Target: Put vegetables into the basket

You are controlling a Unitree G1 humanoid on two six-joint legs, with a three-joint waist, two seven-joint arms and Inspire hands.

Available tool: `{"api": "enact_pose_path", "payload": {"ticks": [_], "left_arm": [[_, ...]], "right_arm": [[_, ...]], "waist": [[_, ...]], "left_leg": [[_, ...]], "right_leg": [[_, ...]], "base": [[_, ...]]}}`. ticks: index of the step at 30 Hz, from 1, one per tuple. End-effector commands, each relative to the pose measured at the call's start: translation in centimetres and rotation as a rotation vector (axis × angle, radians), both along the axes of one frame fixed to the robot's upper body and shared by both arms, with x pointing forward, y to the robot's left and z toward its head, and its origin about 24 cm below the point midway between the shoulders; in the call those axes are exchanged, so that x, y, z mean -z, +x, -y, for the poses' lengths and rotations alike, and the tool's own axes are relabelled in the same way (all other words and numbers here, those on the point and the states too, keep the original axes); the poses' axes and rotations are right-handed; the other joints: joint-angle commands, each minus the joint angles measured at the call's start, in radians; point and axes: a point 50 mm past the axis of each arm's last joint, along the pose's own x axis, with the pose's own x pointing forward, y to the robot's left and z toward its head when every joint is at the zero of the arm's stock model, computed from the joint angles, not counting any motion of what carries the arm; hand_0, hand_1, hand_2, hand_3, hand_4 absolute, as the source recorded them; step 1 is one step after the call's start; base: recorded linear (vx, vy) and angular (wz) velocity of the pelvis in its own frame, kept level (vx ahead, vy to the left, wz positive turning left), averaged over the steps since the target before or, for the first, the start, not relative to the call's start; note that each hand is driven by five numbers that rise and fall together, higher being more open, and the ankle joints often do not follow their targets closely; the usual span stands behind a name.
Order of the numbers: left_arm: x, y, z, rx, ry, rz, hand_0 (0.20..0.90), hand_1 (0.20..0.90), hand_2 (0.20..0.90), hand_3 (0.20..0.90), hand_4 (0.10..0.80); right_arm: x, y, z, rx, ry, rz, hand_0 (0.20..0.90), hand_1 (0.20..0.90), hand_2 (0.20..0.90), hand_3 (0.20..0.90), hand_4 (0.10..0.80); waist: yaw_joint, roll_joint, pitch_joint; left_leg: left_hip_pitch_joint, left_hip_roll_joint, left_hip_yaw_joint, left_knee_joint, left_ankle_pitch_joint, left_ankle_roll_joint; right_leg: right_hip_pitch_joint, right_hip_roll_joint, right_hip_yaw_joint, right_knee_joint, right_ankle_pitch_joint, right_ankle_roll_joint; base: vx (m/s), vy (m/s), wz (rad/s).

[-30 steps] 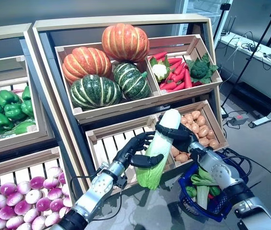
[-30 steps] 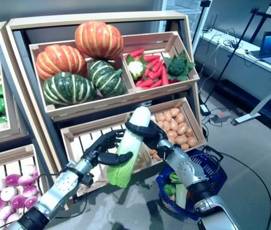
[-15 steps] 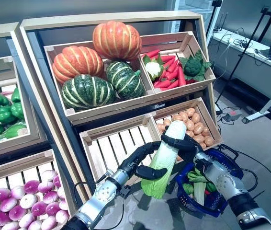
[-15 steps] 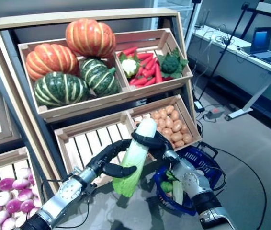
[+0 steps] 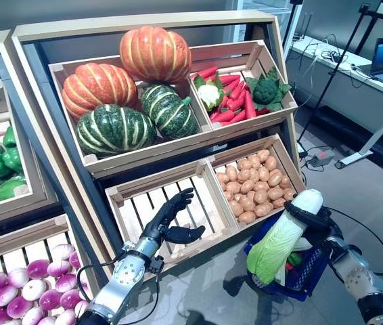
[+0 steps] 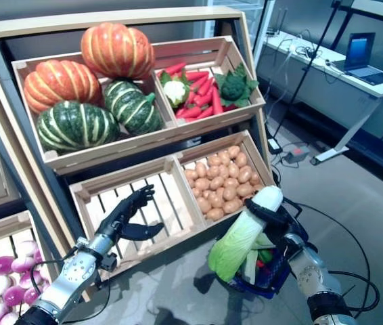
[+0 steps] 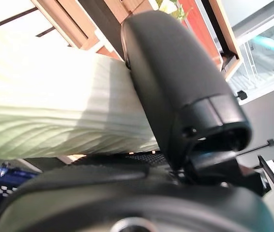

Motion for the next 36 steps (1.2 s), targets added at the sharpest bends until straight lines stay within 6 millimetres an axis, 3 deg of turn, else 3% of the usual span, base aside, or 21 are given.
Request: {"api": "enact_pose_path", "payload": {"ticks": [1,11,23,30,36], "left_arm": [[-3.9,1.8,1.1,0.054,-0.065,0.222,0.900,0.900,0.900,0.900,0.800],[-4.0,1.9,1.1,0.022,-0.082,0.226,0.900,0.900,0.900,0.900,0.800],[-3.6,2.0,-0.9,-0.080,-0.127,0.176,0.900,0.900,0.900,0.900,0.800],[-5.2,3.0,-1.6,-0.086,-0.120,0.232,0.900,0.900,0.900,0.900,0.800],[-5.6,3.6,-0.6,-0.034,-0.086,0.232,0.900,0.900,0.900,0.900,0.800]], "right_arm": [[-6.9,3.2,2.2,0.077,-0.057,0.344,0.300,0.300,0.300,0.300,0.400],[-7.3,3.1,3.0,0.150,-0.101,0.340,0.300,0.300,0.300,0.300,0.400],[-7.5,1.6,7.8,0.380,-0.324,0.229,0.300,0.300,0.300,0.300,0.400],[-7.6,1.8,7.4,0.456,-0.305,0.273,0.300,0.300,0.300,0.300,0.400],[-7.9,2.1,8.5,0.528,-0.323,0.247,0.300,0.300,0.300,0.300,0.400]], "waist": [[0.017,-0.021,-0.024],[0.014,-0.024,-0.027],[0.018,-0.015,-0.022],[0.014,-0.018,0.090],[0.025,-0.015,0.129]], "left_leg": [[0.014,-0.004,0.011,0.002,-0.095,0.014],[0.013,-0.002,0.017,0.002,-0.096,0.014],[0.029,-0.002,0.038,0.002,-0.090,0.015],[-0.096,0.033,0.031,0.297,-0.189,0.021],[-0.153,0.047,0.025,0.411,-0.236,0.024]], "right_leg": [[0.005,0.006,-0.020,0.002,0.012,-0.025],[0.002,0.009,-0.016,0.002,0.012,-0.026],[0.014,0.003,-0.025,0.002,0.014,-0.029],[-0.082,-0.037,-0.018,0.228,-0.061,-0.037],[-0.093,-0.052,-0.020,0.275,-0.087,-0.036]], "base": [[0.000,0.000,0.00],[0.000,0.000,0.00],[0.005,-0.004,0.00],[-0.088,-0.060,-0.10],[-0.043,-0.084,-0.03]]}}
